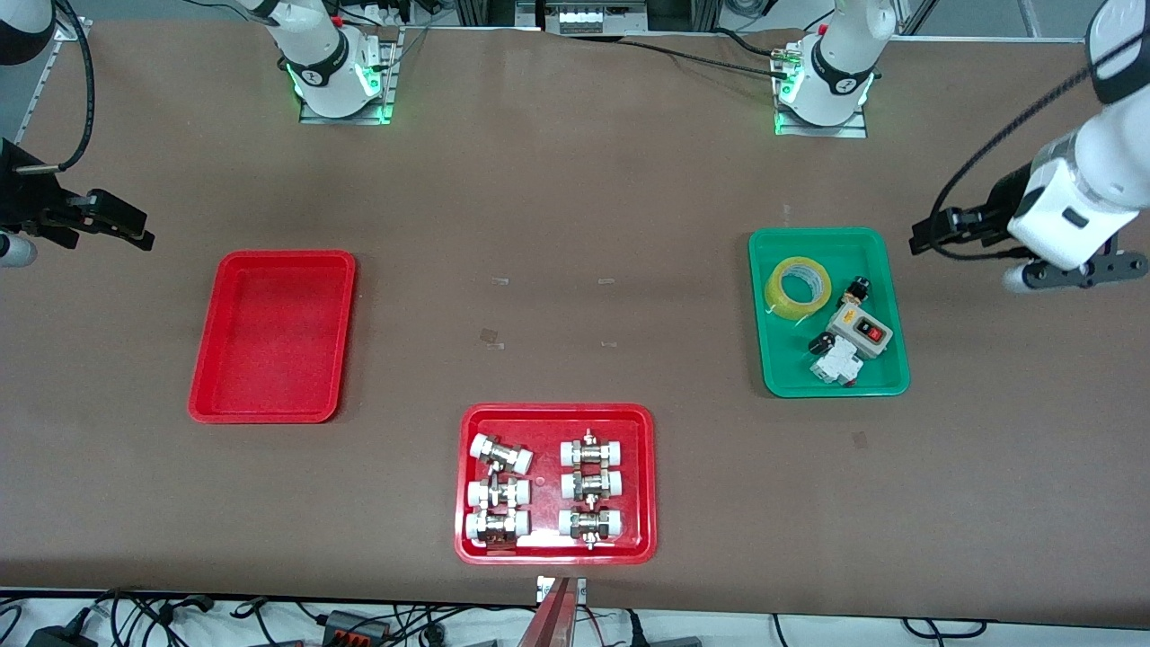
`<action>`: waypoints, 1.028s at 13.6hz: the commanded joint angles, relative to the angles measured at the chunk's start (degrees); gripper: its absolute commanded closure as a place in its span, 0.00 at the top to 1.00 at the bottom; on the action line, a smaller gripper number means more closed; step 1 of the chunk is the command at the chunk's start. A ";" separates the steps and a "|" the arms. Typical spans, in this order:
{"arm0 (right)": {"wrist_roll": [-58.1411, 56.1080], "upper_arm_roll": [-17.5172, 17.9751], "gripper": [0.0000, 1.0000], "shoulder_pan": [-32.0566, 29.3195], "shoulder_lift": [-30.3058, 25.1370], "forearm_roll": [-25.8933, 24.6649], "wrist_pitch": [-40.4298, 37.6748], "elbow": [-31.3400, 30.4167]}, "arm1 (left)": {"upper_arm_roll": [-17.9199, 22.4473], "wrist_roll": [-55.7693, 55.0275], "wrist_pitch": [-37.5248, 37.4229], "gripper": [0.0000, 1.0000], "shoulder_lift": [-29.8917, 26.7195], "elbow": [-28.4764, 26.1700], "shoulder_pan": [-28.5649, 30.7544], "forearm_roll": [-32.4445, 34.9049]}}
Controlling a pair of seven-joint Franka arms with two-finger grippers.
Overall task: Left arm passes tape to right arm into tray
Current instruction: 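Move the left gripper toward the tape roll in the green tray, then lower the left gripper onto the tape roll rim and close it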
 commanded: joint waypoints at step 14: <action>-0.98 0.58 1.00 -0.53 -0.50 -0.33 0.39 -0.36 | -3.01 1.11 42.64 1.00 4.41 -40.06 -0.39 3.50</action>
